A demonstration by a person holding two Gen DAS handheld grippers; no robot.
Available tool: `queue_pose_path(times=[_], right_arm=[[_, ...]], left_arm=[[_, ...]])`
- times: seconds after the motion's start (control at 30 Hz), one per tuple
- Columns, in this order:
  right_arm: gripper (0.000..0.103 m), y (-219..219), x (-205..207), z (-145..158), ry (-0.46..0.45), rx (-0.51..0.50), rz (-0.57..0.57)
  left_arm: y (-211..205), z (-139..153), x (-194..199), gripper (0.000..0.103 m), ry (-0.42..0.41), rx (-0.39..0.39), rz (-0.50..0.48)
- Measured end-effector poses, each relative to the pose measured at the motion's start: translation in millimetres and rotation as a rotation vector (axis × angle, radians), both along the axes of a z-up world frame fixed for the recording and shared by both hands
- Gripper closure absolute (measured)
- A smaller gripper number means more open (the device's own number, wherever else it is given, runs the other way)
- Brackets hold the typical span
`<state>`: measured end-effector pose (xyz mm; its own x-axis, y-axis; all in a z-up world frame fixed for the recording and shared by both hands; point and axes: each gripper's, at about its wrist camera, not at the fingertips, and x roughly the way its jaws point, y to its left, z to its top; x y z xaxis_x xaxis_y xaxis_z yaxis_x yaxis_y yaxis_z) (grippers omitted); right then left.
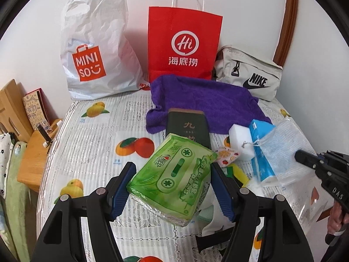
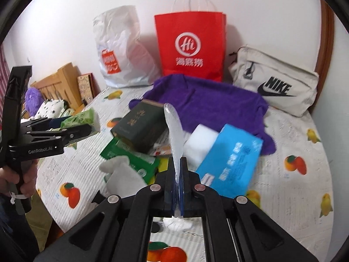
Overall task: Organize soft objects
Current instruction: 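Grasp the sheer white mesh pouch with the right tool while the left tool lifts the green pack, then carry both items onto the purple towel and open both tools to release them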
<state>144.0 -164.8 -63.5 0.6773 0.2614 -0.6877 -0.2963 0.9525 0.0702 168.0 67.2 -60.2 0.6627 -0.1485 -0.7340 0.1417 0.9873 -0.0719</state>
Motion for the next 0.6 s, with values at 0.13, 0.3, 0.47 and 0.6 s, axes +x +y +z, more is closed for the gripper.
queue_pose_path(times=[0.13,0.3,0.47,0.6], right_arm=[[0.100,-13,7,12,-0.024,0.010,-0.031],[0.101,-25,23,15,-0.029,0.024,-0.066],[0.102,-29,38,9,-0.001,0.023,-0.063],[0.102,-32,41,14,-0.012,0.028,-0.065]], left_arm=[[-2,8,7,0.036,-0.009,-0.003,0.001],[-9,12,21,0.036,-0.003,0.004,-0.007],[-14,11,35,0.036,0.008,0.003,-0.008],[-16,11,43,0.036,0.019,-0.001,-0.009]])
